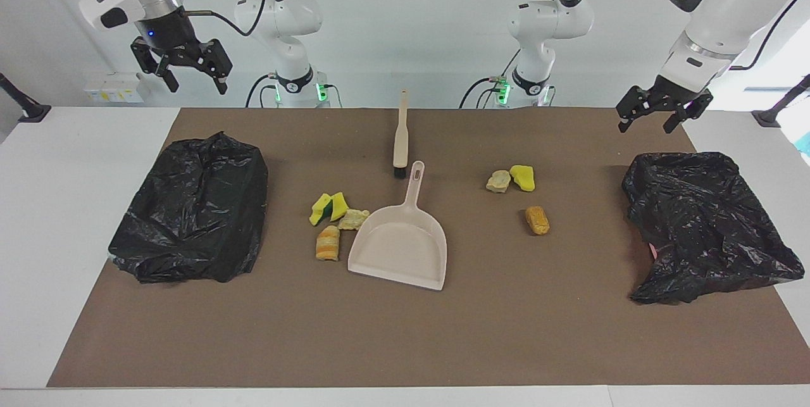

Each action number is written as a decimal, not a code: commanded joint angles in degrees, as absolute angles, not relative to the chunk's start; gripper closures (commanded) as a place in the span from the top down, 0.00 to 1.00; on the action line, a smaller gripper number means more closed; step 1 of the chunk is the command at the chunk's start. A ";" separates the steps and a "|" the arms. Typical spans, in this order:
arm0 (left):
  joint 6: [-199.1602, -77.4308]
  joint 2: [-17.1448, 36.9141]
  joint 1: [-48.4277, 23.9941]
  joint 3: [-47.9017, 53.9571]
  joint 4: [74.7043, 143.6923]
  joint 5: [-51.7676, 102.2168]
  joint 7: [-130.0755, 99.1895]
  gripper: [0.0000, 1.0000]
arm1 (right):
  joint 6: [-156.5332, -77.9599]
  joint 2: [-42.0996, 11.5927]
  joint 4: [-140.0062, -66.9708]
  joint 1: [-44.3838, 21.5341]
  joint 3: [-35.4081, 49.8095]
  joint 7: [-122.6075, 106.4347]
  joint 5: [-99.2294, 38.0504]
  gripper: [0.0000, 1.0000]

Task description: Sweep and dump trash in bin

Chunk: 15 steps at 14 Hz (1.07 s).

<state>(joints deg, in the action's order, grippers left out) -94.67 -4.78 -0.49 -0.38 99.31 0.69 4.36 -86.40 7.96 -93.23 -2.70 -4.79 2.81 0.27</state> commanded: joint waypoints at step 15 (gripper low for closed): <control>-94.66 -5.98 -0.62 -0.53 100.28 -0.26 4.57 1.00 | -87.63 9.84 -100.01 -3.77 -4.48 2.46 -0.79 1.00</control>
<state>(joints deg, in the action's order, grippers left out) -94.67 -4.78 -0.49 -0.38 99.31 0.69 4.36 -86.40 7.90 -96.58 -3.37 -4.55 2.81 0.22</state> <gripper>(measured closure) 0.000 0.000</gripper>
